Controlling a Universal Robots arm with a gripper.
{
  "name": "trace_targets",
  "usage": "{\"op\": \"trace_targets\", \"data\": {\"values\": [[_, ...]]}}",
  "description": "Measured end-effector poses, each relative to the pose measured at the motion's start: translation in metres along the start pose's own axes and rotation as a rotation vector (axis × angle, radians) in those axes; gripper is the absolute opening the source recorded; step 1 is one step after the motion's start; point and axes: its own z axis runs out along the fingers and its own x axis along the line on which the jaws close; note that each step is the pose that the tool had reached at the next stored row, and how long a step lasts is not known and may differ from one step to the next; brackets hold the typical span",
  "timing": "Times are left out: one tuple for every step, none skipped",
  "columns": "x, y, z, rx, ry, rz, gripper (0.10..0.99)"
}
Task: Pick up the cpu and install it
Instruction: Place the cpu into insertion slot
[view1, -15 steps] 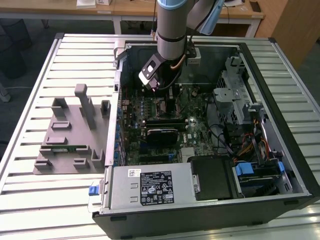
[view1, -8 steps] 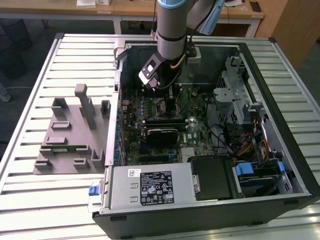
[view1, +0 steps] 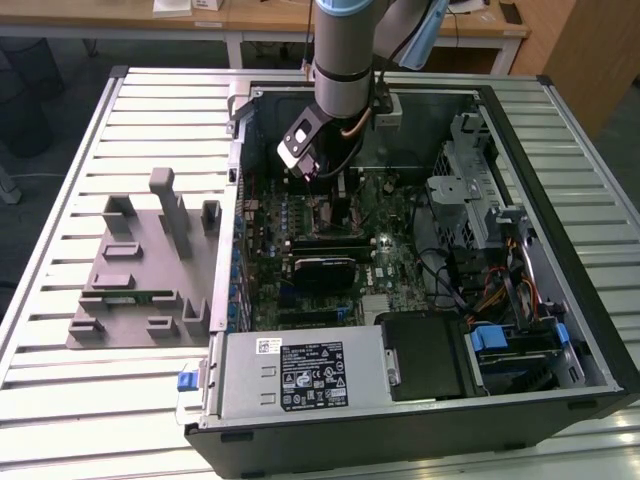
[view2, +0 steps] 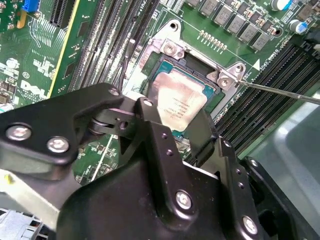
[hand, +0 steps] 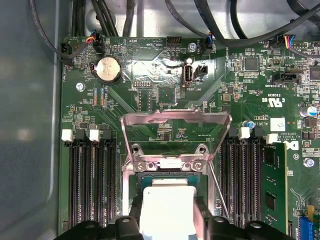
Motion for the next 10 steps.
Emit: {"op": "trace_targets", "data": {"values": [[0.0,0.0,0.0,0.0,0.0001,0.0,0.486],[0.0,0.0,0.0,0.0,0.0002,0.0,0.486],[0.0,0.0,-0.0001,0.0,0.0003,0.0,0.486],[0.0,0.0,-0.0001,0.0,0.0003,0.0,0.486],[0.0,0.0,-0.0002,0.0,0.0003,0.0,0.486],[0.0,0.0,-0.0002,0.0,0.0003,0.0,0.486],[0.0,0.0,-0.0003,0.0,0.0002,0.0,0.486],[0.0,0.0,-0.0007,0.0,0.0002,0.0,0.498],[0.0,0.0,-0.0007,0.0,0.0002,0.0,0.561],[0.0,0.0,-0.0008,0.0,0.0001,0.0,0.561]]}}
